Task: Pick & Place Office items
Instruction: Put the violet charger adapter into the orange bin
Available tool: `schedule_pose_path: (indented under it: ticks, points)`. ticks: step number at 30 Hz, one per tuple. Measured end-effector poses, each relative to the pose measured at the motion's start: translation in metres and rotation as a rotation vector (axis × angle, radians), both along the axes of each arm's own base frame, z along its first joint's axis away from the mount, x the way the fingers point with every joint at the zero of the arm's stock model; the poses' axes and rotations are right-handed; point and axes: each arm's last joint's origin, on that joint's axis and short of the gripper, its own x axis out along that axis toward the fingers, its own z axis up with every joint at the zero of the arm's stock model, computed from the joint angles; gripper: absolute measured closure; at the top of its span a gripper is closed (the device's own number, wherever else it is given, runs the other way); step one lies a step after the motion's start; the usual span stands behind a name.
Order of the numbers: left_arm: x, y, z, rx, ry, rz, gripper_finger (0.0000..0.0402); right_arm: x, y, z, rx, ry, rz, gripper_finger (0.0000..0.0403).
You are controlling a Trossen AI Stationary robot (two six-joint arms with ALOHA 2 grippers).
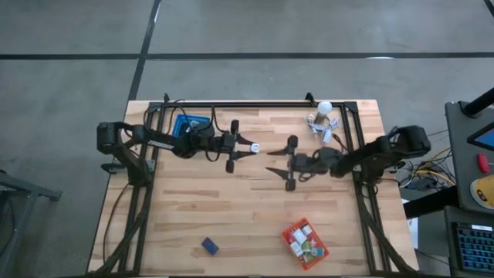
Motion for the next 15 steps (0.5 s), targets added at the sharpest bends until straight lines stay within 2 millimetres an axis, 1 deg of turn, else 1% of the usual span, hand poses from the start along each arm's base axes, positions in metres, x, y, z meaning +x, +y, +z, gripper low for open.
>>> schedule_pose_path:
  ticks: [3,7,11,15]
  points:
    - [0.003,0.0,0.004,0.006,-0.015,0.005,0.0278,0.013,-0.007,-0.003,-0.004,0.015,-0.014,0.0177]
    - [0.003,-0.001,0.004,0.007,-0.016,0.004,0.0278,0.027,-0.012,-0.005,-0.016,0.022,-0.031,0.0177]
    - [0.002,-0.001,0.004,0.008,-0.017,0.007,0.0278,0.034,-0.018,-0.003,-0.025,0.014,-0.057,0.0177]
    - [0.002,-0.001,0.003,0.016,-0.019,0.011,0.0278,0.033,-0.023,-0.002,-0.023,0.014,-0.07,0.0177]
